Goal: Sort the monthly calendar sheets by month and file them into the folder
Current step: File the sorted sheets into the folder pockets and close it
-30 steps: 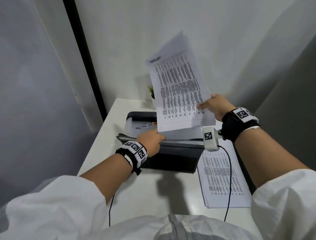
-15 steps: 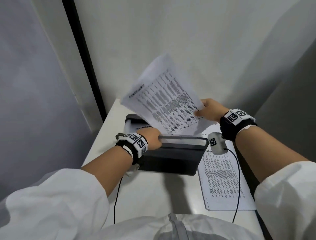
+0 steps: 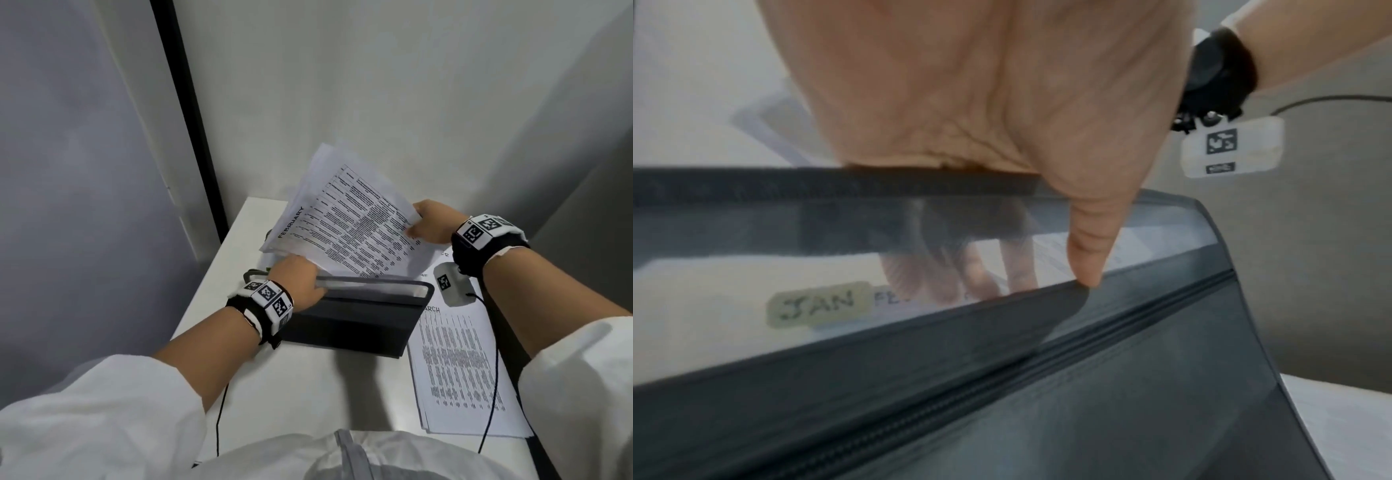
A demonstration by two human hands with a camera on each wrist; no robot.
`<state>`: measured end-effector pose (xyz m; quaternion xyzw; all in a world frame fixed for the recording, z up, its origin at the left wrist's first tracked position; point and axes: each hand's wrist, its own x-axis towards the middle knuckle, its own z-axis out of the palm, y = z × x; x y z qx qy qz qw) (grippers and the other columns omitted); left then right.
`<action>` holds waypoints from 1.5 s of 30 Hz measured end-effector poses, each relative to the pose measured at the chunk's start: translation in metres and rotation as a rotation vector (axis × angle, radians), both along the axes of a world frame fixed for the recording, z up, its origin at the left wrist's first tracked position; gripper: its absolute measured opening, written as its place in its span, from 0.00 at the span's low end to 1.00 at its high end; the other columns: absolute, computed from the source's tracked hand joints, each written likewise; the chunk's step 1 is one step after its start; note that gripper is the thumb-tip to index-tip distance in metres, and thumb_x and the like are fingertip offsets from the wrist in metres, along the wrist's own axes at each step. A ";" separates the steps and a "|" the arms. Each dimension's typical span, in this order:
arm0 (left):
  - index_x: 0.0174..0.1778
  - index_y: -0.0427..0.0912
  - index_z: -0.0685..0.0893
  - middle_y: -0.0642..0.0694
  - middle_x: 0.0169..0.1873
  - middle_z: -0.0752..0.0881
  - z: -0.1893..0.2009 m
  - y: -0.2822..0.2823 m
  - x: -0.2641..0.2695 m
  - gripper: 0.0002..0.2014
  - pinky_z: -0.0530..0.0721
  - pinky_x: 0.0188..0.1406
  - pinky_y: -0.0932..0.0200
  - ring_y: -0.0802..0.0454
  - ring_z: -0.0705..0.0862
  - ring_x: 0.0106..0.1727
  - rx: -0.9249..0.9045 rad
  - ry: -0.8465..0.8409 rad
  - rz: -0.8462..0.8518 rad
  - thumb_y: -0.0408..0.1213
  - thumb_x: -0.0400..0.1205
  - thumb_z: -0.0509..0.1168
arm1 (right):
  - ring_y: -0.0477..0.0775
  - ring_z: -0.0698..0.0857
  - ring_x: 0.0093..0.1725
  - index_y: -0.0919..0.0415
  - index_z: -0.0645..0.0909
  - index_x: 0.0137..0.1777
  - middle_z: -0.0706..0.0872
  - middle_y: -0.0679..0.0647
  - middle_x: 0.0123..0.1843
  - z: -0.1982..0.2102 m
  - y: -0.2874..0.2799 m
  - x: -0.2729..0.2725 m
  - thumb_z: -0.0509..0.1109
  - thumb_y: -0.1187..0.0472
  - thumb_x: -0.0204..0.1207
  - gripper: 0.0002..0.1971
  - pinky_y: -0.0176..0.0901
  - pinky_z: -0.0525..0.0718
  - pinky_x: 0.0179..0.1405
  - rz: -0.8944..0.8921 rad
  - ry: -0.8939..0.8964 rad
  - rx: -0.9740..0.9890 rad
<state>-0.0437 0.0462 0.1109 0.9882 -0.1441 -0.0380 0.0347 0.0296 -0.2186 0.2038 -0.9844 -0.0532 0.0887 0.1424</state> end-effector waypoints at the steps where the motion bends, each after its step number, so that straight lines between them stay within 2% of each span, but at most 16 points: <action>1: 0.43 0.43 0.86 0.43 0.42 0.85 0.002 0.001 0.002 0.18 0.82 0.41 0.54 0.42 0.84 0.48 -0.008 0.036 0.034 0.55 0.77 0.63 | 0.58 0.84 0.49 0.62 0.83 0.51 0.86 0.57 0.46 0.001 0.000 0.000 0.72 0.62 0.77 0.06 0.40 0.72 0.46 0.003 0.007 -0.006; 4: 0.51 0.48 0.87 0.47 0.43 0.87 0.006 0.007 0.009 0.21 0.82 0.41 0.57 0.45 0.85 0.44 0.015 0.135 0.096 0.61 0.75 0.64 | 0.57 0.84 0.50 0.61 0.83 0.57 0.87 0.56 0.48 0.003 0.002 0.000 0.71 0.63 0.76 0.10 0.39 0.73 0.47 0.029 0.018 -0.034; 7: 0.60 0.52 0.86 0.50 0.48 0.87 0.008 0.012 0.015 0.27 0.82 0.55 0.52 0.45 0.84 0.50 0.022 0.223 0.147 0.67 0.73 0.64 | 0.55 0.81 0.46 0.60 0.84 0.58 0.86 0.54 0.47 0.003 0.010 -0.001 0.70 0.65 0.76 0.11 0.40 0.73 0.46 0.071 -0.001 -0.064; 9: 0.62 0.56 0.84 0.51 0.54 0.85 0.008 0.012 0.016 0.29 0.70 0.70 0.43 0.43 0.80 0.61 0.045 0.246 0.181 0.70 0.72 0.63 | 0.57 0.81 0.45 0.62 0.84 0.57 0.87 0.58 0.49 0.003 0.017 0.000 0.69 0.65 0.77 0.10 0.41 0.74 0.44 0.085 -0.006 -0.097; 10: 0.63 0.57 0.84 0.52 0.56 0.85 0.008 0.011 0.016 0.30 0.64 0.73 0.40 0.42 0.79 0.65 0.049 0.254 0.198 0.70 0.71 0.62 | 0.58 0.81 0.45 0.62 0.84 0.56 0.87 0.60 0.50 0.003 0.020 0.000 0.68 0.66 0.77 0.10 0.42 0.75 0.44 0.088 -0.003 -0.118; 12: 0.64 0.55 0.82 0.50 0.60 0.83 0.009 0.011 0.016 0.31 0.61 0.72 0.37 0.41 0.77 0.68 0.059 0.247 0.234 0.70 0.72 0.62 | 0.59 0.80 0.44 0.63 0.83 0.55 0.85 0.60 0.47 0.005 0.023 0.001 0.66 0.68 0.77 0.09 0.43 0.74 0.43 0.092 -0.007 -0.156; 14: 0.61 0.49 0.80 0.47 0.58 0.83 0.010 0.013 0.014 0.32 0.62 0.70 0.35 0.42 0.79 0.64 0.096 0.196 0.266 0.71 0.73 0.60 | 0.59 0.79 0.43 0.63 0.83 0.53 0.82 0.57 0.43 0.008 0.025 0.001 0.64 0.70 0.77 0.08 0.44 0.74 0.42 0.093 -0.027 -0.186; 18: 0.57 0.49 0.81 0.47 0.54 0.84 0.006 0.019 0.010 0.33 0.63 0.66 0.36 0.43 0.79 0.61 0.154 0.079 0.282 0.73 0.71 0.58 | 0.60 0.81 0.43 0.58 0.78 0.38 0.82 0.55 0.39 0.010 0.038 -0.002 0.60 0.74 0.77 0.12 0.44 0.74 0.39 0.136 -0.011 -0.280; 19: 0.56 0.50 0.82 0.47 0.54 0.84 0.004 0.020 0.010 0.32 0.63 0.64 0.38 0.42 0.77 0.62 0.164 0.044 0.272 0.73 0.71 0.57 | 0.61 0.82 0.45 0.58 0.80 0.43 0.83 0.55 0.41 0.010 0.044 -0.004 0.59 0.75 0.76 0.13 0.44 0.76 0.39 0.160 0.004 -0.319; 20: 0.56 0.51 0.82 0.47 0.55 0.84 0.002 0.021 0.009 0.32 0.64 0.63 0.39 0.42 0.76 0.63 0.169 0.005 0.261 0.73 0.71 0.56 | 0.62 0.83 0.49 0.59 0.82 0.53 0.85 0.57 0.47 0.008 0.052 -0.005 0.59 0.75 0.76 0.15 0.45 0.77 0.41 0.187 0.019 -0.358; 22: 0.55 0.51 0.82 0.46 0.56 0.84 -0.001 0.022 0.009 0.31 0.65 0.62 0.42 0.42 0.75 0.63 0.159 -0.060 0.234 0.72 0.71 0.57 | 0.62 0.83 0.60 0.60 0.76 0.70 0.83 0.60 0.63 0.002 0.065 -0.008 0.62 0.72 0.78 0.21 0.47 0.82 0.51 0.241 0.063 -0.422; 24: 0.55 0.49 0.81 0.44 0.57 0.83 -0.004 0.024 0.010 0.30 0.66 0.62 0.44 0.42 0.74 0.63 0.146 -0.102 0.207 0.71 0.72 0.58 | 0.61 0.82 0.64 0.62 0.75 0.71 0.81 0.60 0.68 -0.008 0.076 -0.011 0.66 0.67 0.79 0.20 0.50 0.82 0.61 0.312 0.104 -0.488; 26: 0.58 0.49 0.81 0.42 0.61 0.80 -0.006 0.026 0.008 0.30 0.67 0.62 0.46 0.41 0.72 0.66 0.134 -0.134 0.188 0.69 0.73 0.60 | 0.60 0.82 0.64 0.62 0.77 0.69 0.82 0.59 0.67 -0.020 0.081 -0.013 0.65 0.63 0.81 0.16 0.49 0.81 0.63 0.363 0.137 -0.515; 32: 0.56 0.50 0.82 0.45 0.59 0.71 -0.012 0.034 0.005 0.26 0.71 0.61 0.48 0.45 0.69 0.64 0.050 -0.226 0.130 0.67 0.73 0.63 | 0.59 0.80 0.65 0.58 0.81 0.64 0.81 0.56 0.67 -0.041 0.076 -0.010 0.64 0.61 0.82 0.13 0.50 0.79 0.65 0.309 0.153 -0.337; 38: 0.57 0.51 0.81 0.49 0.65 0.71 -0.015 0.036 0.010 0.25 0.68 0.64 0.46 0.47 0.69 0.68 0.022 -0.212 0.069 0.67 0.75 0.62 | 0.58 0.83 0.59 0.58 0.86 0.58 0.86 0.56 0.61 -0.055 0.067 -0.013 0.62 0.60 0.81 0.13 0.51 0.81 0.63 0.204 0.163 -0.173; 45: 0.53 0.50 0.82 0.49 0.58 0.73 -0.011 0.034 0.017 0.25 0.69 0.63 0.48 0.47 0.71 0.61 0.077 -0.227 -0.012 0.66 0.74 0.61 | 0.54 0.84 0.50 0.55 0.88 0.43 0.88 0.54 0.49 -0.067 0.057 -0.019 0.58 0.47 0.83 0.19 0.51 0.79 0.60 0.109 0.208 -0.051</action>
